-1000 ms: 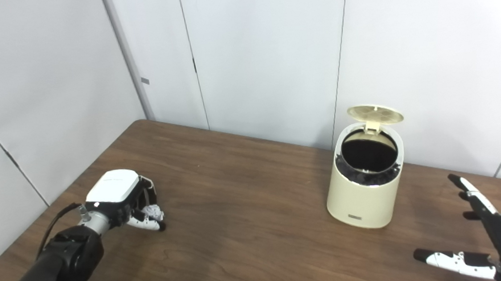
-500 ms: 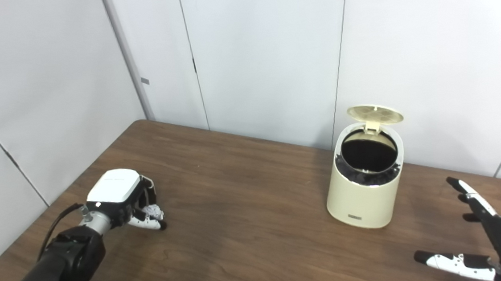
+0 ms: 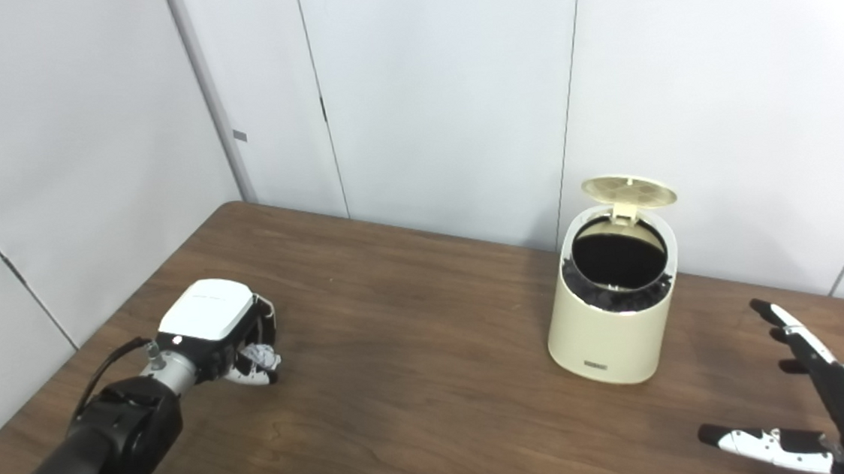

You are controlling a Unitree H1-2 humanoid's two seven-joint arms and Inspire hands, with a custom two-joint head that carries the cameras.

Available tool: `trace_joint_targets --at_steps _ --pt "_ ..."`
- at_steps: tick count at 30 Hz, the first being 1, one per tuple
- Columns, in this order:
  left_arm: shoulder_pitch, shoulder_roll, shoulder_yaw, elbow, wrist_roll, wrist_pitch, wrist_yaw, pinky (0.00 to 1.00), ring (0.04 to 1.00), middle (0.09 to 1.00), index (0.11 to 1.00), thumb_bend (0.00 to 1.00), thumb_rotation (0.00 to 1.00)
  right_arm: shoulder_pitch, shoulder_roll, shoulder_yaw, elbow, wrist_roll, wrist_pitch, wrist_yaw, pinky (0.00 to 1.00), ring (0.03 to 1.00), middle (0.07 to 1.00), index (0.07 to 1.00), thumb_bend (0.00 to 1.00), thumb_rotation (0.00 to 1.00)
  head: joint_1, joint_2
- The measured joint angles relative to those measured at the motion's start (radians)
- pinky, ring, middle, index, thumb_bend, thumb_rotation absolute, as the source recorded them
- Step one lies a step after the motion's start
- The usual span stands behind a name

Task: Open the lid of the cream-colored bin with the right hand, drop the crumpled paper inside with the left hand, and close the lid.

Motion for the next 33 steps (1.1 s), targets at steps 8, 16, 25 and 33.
trace_joint_targets --at_steps 8,16,25,33 --pt "-0.089 0.001 0.03 -0.105 0.013 -0.008 -0.104 0.23 0.292 0.471 0.483 0.53 0.0 -0.003 0.001 0.003 0.002 0.001 -0.002 0.0 0.77 0.888 0.921 0.905 0.7 0.28 -0.003 -0.002" --pt "-0.15 -0.009 0.041 -0.162 0.03 -0.034 -0.163 0.2 0.249 0.471 0.482 0.53 0.0 -0.004 0.006 0.003 0.001 0.0 0.002 0.001 0.75 0.883 0.919 0.9 0.72 0.27 -0.018 -0.006" --pt "-0.315 -0.068 0.031 -0.195 -0.009 -0.12 -0.165 0.24 0.283 0.456 0.486 0.53 0.0 -0.021 0.028 0.009 0.024 0.002 0.004 -0.001 0.69 0.831 0.908 0.887 0.78 0.25 -0.095 -0.028" --pt "-0.445 -0.155 -0.021 -0.194 -0.012 -0.152 -0.18 0.22 0.262 0.414 0.5 0.52 0.0 -0.021 0.035 0.013 0.041 0.023 -0.012 -0.009 0.72 0.838 0.901 0.877 0.78 0.23 -0.199 -0.044"
